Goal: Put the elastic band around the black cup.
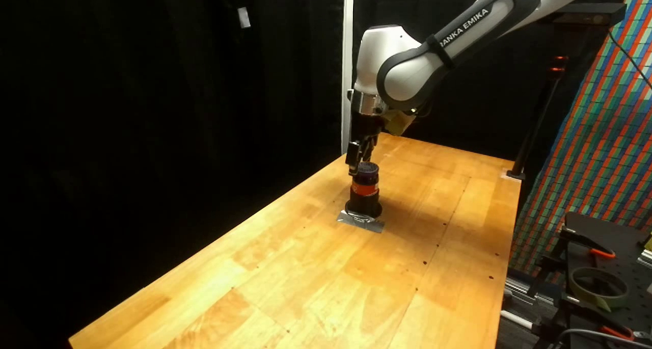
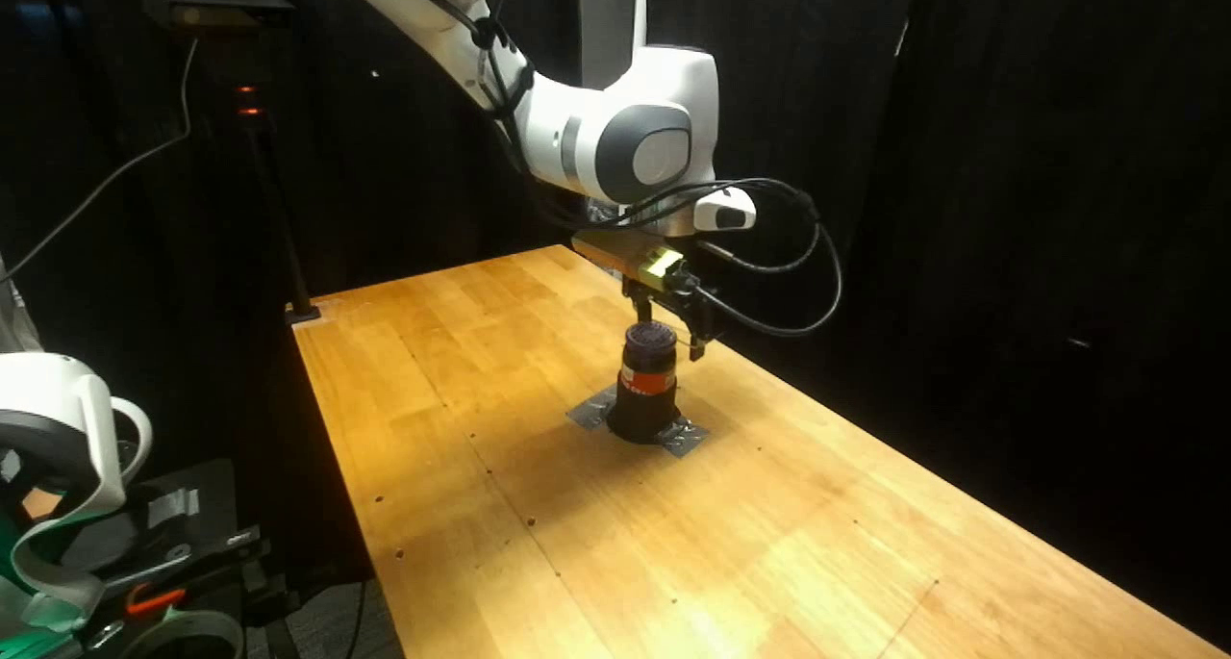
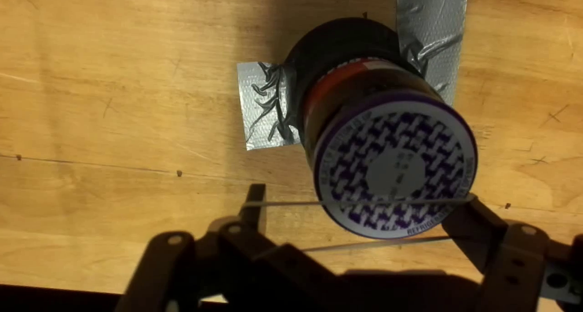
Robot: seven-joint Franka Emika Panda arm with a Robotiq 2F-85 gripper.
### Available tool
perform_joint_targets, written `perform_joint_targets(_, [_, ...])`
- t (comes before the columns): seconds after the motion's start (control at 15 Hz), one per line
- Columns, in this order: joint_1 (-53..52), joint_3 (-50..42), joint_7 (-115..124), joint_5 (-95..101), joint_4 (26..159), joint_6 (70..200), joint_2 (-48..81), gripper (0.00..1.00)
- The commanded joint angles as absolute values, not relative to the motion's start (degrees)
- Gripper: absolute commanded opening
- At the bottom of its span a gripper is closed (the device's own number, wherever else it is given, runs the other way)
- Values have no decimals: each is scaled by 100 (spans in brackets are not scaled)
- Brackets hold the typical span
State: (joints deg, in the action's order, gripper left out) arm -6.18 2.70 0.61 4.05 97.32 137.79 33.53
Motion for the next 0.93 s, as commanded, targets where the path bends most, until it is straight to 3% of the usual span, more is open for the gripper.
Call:
perform_joint_targets(0.0, [-516,381,-103,225,9496,13764,3594,100])
perform_joint_targets(0.87, [-331,356,-81,-144,10034,13219,3139,100])
